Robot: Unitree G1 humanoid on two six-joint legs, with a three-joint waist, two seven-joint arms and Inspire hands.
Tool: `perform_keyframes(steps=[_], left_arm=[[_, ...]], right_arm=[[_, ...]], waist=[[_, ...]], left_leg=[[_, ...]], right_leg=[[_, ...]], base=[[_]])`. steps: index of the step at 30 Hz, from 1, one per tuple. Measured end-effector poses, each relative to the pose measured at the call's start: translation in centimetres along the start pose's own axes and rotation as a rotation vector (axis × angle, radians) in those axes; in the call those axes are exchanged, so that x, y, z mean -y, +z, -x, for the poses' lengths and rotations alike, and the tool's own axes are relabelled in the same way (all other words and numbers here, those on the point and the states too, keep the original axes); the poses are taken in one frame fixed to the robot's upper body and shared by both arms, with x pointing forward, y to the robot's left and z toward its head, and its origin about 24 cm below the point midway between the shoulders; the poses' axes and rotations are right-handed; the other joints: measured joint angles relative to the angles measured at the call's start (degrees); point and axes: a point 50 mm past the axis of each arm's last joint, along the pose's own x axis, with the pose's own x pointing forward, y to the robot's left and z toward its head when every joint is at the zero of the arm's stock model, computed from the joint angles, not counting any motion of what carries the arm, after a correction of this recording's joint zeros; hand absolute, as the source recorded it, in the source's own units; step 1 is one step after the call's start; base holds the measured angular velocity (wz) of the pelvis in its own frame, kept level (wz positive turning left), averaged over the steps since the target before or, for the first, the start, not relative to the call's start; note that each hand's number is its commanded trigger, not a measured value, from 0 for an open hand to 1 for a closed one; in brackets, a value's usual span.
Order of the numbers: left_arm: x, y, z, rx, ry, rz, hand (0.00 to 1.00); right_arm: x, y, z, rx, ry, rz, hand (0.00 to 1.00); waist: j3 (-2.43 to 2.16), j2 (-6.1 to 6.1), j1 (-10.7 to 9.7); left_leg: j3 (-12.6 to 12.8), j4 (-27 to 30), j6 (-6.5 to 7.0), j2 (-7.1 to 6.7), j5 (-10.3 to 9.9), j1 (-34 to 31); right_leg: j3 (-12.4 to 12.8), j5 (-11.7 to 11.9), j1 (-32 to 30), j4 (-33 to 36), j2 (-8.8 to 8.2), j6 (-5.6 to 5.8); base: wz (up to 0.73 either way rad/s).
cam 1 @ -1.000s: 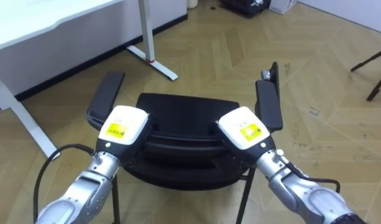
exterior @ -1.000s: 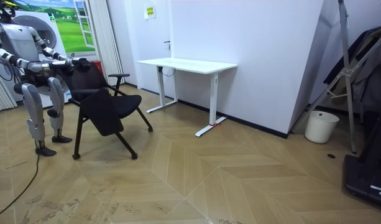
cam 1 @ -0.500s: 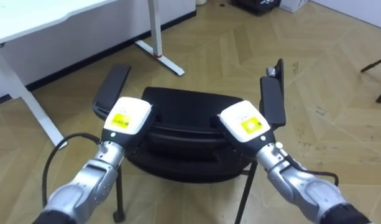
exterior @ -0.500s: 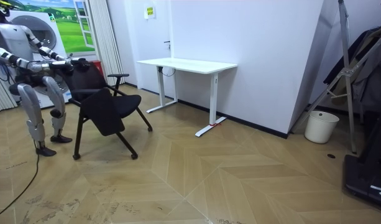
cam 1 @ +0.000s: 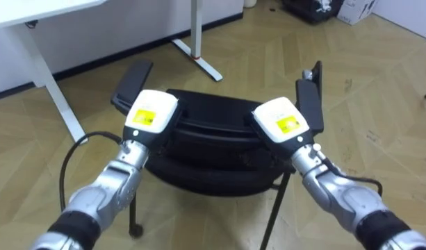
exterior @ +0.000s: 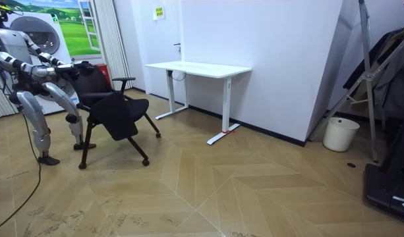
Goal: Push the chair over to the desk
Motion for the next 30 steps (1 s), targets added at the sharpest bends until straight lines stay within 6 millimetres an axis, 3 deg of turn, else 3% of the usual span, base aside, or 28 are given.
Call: perform_keyframes(steps=[3, 6, 7, 10, 11, 12, 13, 16, 18, 20, 21, 22, 23, 24, 25, 27, 30], left_arm=[[-0.5, -0.2, -0.5, 0.005, 0.013, -0.011, 1.0], [-0.9, -0.7, -0.8, -0.01, 0.019, -0.01, 1.0], [-1.1, -0.8, -1.1, -0.014, 0.028, -0.007, 1.0], [-1.7, -1.0, -1.8, -0.01, 0.046, -0.012, 1.0], [-1.8, -1.1, -1.9, -0.009, 0.049, -0.014, 1.0], [-2.3, -1.3, -2.2, -0.008, 0.06, -0.023, 1.0], [-2.5, -1.4, -2.5, -0.012, 0.068, -0.017, 1.0], [-3.1, -2.4, -2.7, -0.039, 0.09, -0.014, 1.0], [-3.2, -2.3, -2.9, -0.033, 0.084, -0.02, 1.0], [-3.1, -2.4, -2.8, -0.028, 0.077, -0.03, 1.0], [-3.1, -2.4, -2.7, -0.028, 0.072, -0.032, 1.0], [-3.1, -2.6, -2.6, -0.031, 0.066, -0.041, 1.0], [-3.0, -2.6, -2.5, -0.03, 0.064, -0.04, 1.0], [-3.0, -2.6, -2.5, -0.03, 0.068, -0.041, 1.0], [-3.0, -2.7, -2.4, -0.036, 0.067, -0.042, 1.0], [-3.0, -2.6, -2.4, -0.041, 0.08, -0.038, 1.0], [-3.1, -2.6, -2.4, -0.06, 0.098, -0.031, 1.0]], right_arm=[[0.3, 0.2, -0.5, -0.003, -0.021, 0.002, 1.0], [0.8, 0.0, -1.5, -0.002, -0.027, 0.025, 1.0], [1.2, -0.1, -1.9, 0.002, -0.035, 0.042, 1.0], [1.8, -0.2, -2.5, -0.005, -0.053, 0.056, 1.0], [1.8, -0.2, -2.6, -0.006, -0.056, 0.054, 1.0], [2.2, 0.0, -3.1, -0.006, -0.068, 0.055, 1.0], [2.4, 0.1, -3.4, -0.007, -0.075, 0.06, 1.0], [3.4, 0.6, -4.8, 0.008, -0.102, 0.086, 1.0], [3.2, 0.7, -4.7, 0.001, -0.102, 0.08, 1.0], [2.9, 0.9, -4.6, -0.004, -0.094, 0.065, 1.0], [2.7, 1.0, -4.5, -0.004, -0.089, 0.058, 1.0], [2.6, 1.1, -4.5, -0.007, -0.084, 0.049, 1.0], [2.5, 1.2, -4.5, -0.006, -0.082, 0.046, 1.0], [2.6, 1.2, -4.5, -0.004, -0.086, 0.045, 1.0], [2.6, 1.2, -4.6, -0.003, -0.082, 0.048, 1.0], [3.0, 1.2, -4.9, 0.004, -0.083, 0.055, 1.0], [3.5, 1.1, -5.3, 0.015, -0.085, 0.069, 1.0]], waist=[[-0.04, -0.79, 1.24], [0.39, -1.48, 2.91], [0.82, -1.09, 3.55], [1.58, -0.42, 4.12], [1.61, -0.37, 4.24], [1.87, -0.06, 4.1], [2.24, 0.36, 4.25], [3.07, 1.88, 4.33], [2.87, 1.32, 3.68], [2.91, 0.7, 3.5], [2.7, 0.4, 3.2], [2.58, 0.3, 3.26], [2.38, 0.13, 3.32], [2.29, -0.01, 3.33], [2.25, 0.34, 3.35], [2.24, 0.54, 3.51], [2.24, 0.55, 3.39]], left_leg=[[0.68, -0.02, 0.91, -1.78, -0.31, 0.02], [1.77, 1.3, 2.0, -3.15, -2.62, 0.8], [1.58, 2.37, 2.33, -3.69, -3.53, 0.56], [0.4, 4.19, 2.89, -3.78, -5.17, 0.11], [0.06, 4.51, 2.88, -3.74, -5.48, -0.06], [-1.12, 5.04, 2.95, -3.93, -6.02, -0.31], [-2.92, 5.06, 2.96, -4.34, -6.43, -0.35], [-8.77, 4.79, 2.62, -5.83, -6.6, -0.36], [-10.37, 5.0, 1.92, -6.02, -6.74, -0.16], [-11.37, 6.25, 0.8, -5.92, -7.87, 0.31], [-12.57, 8.31, -0.14, -5.65, -9.38, 0.34], [-12.08, 9.85, -1.48, -4.59, -10.47, 0.46], [-11.45, 10.13, -2.0, -3.62, -10.77, 0.46], [-10.56, 10.22, -2.78, -2.09, -11.14, 0.57], [-10.06, 9.9, -3.43, -0.89, -11.2, 0.88], [-10.05, 9.24, -4.13, -0.02, -11.15, 0.91], [-9.9, 8.53, -4.94, 0.32, -10.7, 0.94]], right_leg=[[0.4, -0.51, -0.22, 0.09, -1.41, 0.87], [0.15, -1.44, -1.61, 5.55, -3.87, 2.3], [-1.36, -0.79, -3.61, 11.11, -5.6, 3.25], [-2.42, 3.68, -8.4, 21.52, -8.69, 3.8], [-2.3, 4.52, -9.07, 22.69, -8.79, 3.69], [-2.26, 6.15, -10.19, 24.57, -8.79, 3.61], [-1.79, 6.23, -11.45, 25.09, -8.41, 3.86], [-0.88, 3.92, -17.72, 23.03, -7.5, 3.77], [-0.34, 4.4, -20.16, 17.11, -7.78, 4.29], [0.8, 6.85, -21.12, 9.23, -7.65, 4.13], [1.06, 8.96, -20.48, 6.41, -7.1, 3.97], [1.24, 9.79, -19.85, 6.82, -5.9, 3.13], [1.36, 10.17, -19.75, 7.03, -5.31, 2.65], [1.6, 11.25, -19.47, 7.26, -4.3, 1.47], [1.07, 10.73, -18.81, 7.32, -3.81, 0.82], [0.66, 10.29, -18.63, 7.29, -3.23, 0.28], [0.35, 9.61, -19.19, 8.0, -3.24, -0.08]], base=[[-0.1], [-0.17], [-0.15], [0.13], [0.21], [0.03], [-0.08], [0.03], [0.64], [0.63], [0.62], [0.56], [0.45], [0.34], [0.3], [0.1], [0.0]])
